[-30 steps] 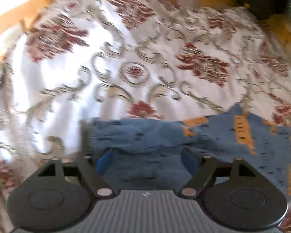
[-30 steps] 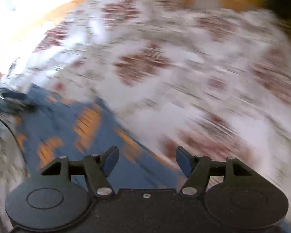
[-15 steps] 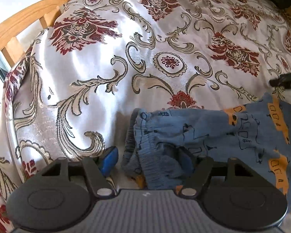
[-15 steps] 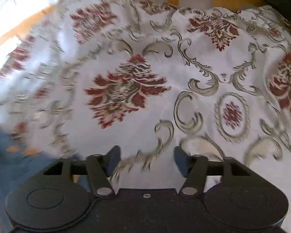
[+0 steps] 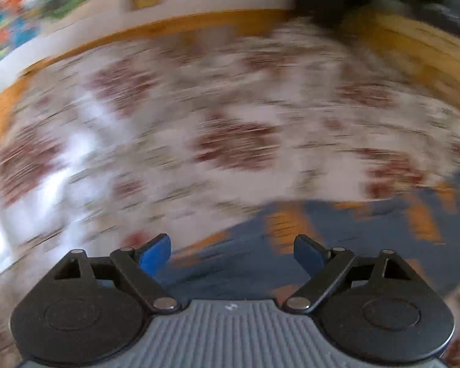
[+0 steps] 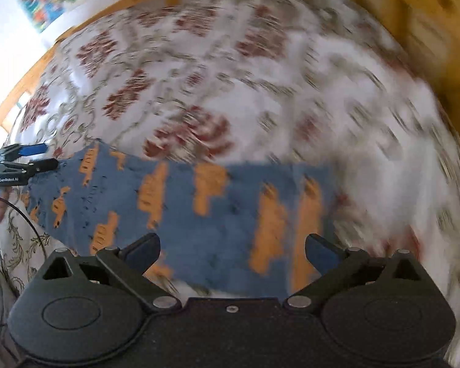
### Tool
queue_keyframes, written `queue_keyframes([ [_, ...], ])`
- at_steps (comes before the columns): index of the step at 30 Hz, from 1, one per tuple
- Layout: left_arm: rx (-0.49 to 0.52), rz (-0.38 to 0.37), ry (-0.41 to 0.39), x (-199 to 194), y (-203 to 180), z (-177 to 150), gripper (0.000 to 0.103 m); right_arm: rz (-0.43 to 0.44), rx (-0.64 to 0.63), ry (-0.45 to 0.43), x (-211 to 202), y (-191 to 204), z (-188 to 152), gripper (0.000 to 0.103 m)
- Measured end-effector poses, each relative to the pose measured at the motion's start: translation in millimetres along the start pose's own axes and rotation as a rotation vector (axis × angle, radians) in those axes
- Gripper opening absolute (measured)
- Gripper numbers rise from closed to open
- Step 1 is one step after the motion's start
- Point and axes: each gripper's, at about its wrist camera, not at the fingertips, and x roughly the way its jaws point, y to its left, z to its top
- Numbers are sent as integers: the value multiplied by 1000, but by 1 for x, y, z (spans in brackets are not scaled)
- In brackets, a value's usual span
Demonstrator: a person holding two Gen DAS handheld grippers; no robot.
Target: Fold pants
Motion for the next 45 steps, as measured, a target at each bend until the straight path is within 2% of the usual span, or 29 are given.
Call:
queue_keyframes([
  [3,68,-193,5,23,-61,25,91,58,65,-34,0,-25,-13,98],
  [7,165,-439,21,60,-147,64,91,127,79,-86,-11,-40,-25,97],
  [11,247,-675,79,106,-220,109,91,180,79,-127,-18,-53,-30,97],
  [13,321,-754,99,123,-254,121,91,202,72,-142,-19,-57,-34,97],
  [16,454,-815,165,144,-300,130,88,231,74,-170,-21,-64,-39,97],
  [22,631,-864,315,170,-346,126,75,241,39,-202,-20,-64,-45,97],
  [24,655,-877,339,172,-352,125,70,230,23,-207,-20,-61,-46,97],
  [25,657,-879,348,173,-353,124,66,224,21,-210,-20,-61,-47,97],
  [27,652,-874,339,171,-354,122,41,214,18,-214,-19,-59,-46,97],
  [28,656,-871,326,168,-353,119,37,208,16,-216,-19,-58,-46,97],
  [30,698,-851,258,154,-354,113,18,201,8,-217,-21,-56,-47,97],
  [31,728,-827,203,146,-356,107,16,198,7,-218,-22,-56,-48,97],
  [33,781,-774,74,127,-355,91,15,194,6,-221,-25,-56,-49,96],
  [35,825,-704,-62,108,-351,71,15,180,-3,-223,-27,-56,-49,91],
  [38,898,-648,-220,82,-345,45,15,145,-32,-217,-28,-55,-48,84],
  [45,992,-575,-425,46,-326,16,15,57,-208,-194,-18,-39,-40,81],
])
